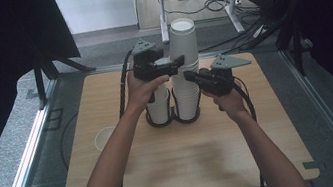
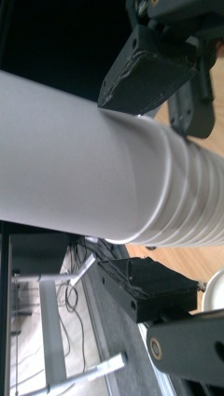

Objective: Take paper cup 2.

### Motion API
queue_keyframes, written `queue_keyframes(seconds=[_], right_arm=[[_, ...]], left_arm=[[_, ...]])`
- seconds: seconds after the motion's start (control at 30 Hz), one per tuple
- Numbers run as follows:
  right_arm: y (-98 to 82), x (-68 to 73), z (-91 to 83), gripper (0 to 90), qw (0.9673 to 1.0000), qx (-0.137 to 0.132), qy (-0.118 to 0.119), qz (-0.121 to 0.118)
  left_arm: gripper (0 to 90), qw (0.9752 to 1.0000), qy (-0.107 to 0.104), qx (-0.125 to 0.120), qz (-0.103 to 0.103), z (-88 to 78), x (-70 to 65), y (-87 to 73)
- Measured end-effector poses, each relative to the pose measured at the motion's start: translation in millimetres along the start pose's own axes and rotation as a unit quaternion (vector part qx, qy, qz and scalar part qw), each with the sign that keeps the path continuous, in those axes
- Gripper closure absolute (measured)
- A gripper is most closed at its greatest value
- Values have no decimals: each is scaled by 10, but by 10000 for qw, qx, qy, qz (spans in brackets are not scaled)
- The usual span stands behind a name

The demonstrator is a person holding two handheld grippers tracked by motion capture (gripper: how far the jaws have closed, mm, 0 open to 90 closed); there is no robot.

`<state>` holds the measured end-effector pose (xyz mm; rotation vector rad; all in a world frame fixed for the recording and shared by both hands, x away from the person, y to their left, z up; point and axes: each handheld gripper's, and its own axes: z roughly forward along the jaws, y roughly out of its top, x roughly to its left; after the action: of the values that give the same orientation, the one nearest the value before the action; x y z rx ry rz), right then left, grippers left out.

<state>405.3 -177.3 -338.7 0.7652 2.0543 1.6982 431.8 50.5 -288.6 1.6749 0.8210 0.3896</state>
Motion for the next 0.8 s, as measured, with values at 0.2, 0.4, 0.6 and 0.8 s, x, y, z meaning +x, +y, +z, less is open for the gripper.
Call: queue_keyframes(seconds=[0.2,0.4,0.6,0.8], right_arm=[[-3,-3,2,897,10000,-14,3,23],[-10,6,21,897,10000,-10,13,27],[-8,10,31,897,10000,-12,22,16],[-30,11,51,897,10000,49,-22,-4]], left_arm=[[180,9999,-47,-56,88,54,-44,32],[114,9998,-163,-147,35,137,-46,107],[93,9998,-69,-112,137,274,-57,192],[88,9998,-52,-138,122,415,-69,211]])
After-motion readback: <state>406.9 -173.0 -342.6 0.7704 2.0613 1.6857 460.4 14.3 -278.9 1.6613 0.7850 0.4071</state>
